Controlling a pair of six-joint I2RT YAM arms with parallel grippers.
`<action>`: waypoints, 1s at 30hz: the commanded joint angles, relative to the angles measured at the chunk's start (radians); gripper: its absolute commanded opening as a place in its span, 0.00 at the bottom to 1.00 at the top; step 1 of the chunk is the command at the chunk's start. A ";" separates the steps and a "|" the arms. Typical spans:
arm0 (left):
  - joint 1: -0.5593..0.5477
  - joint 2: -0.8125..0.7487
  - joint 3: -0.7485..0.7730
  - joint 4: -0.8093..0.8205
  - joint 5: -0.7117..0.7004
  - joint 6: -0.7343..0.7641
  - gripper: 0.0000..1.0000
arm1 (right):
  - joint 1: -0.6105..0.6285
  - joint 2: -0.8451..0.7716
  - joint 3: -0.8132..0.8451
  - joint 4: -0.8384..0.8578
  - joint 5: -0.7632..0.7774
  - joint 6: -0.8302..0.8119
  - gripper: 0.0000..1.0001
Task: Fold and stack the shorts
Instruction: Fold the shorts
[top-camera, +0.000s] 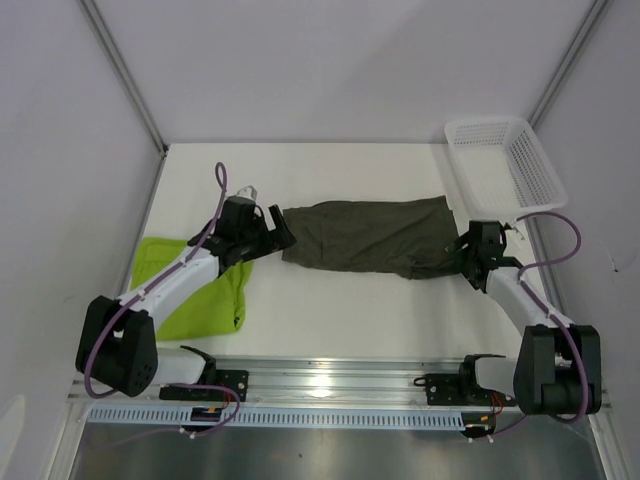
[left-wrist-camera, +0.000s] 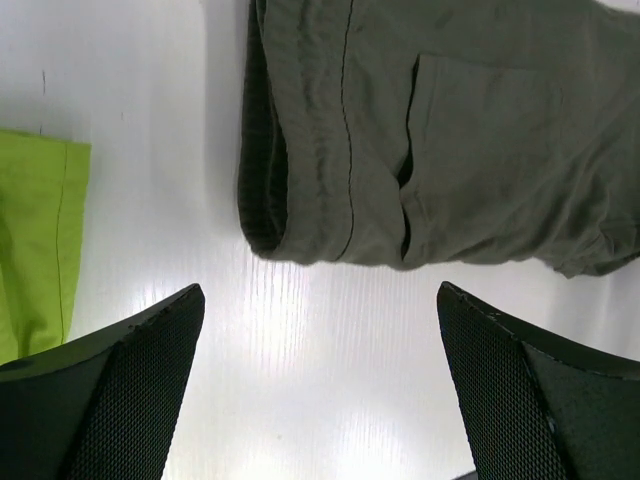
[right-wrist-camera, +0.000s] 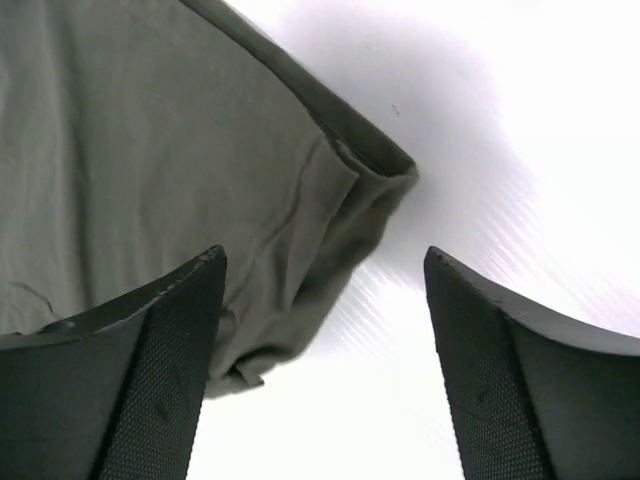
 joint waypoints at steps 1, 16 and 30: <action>-0.009 -0.078 -0.055 0.043 0.040 0.001 0.99 | 0.006 -0.092 0.072 -0.125 0.055 -0.075 0.82; -0.009 -0.095 -0.285 0.312 0.158 -0.139 0.99 | 0.418 0.069 0.233 0.144 -0.173 -0.051 0.04; -0.009 0.124 -0.393 0.726 0.102 -0.302 0.99 | 0.506 0.702 0.623 0.403 -0.418 -0.003 0.00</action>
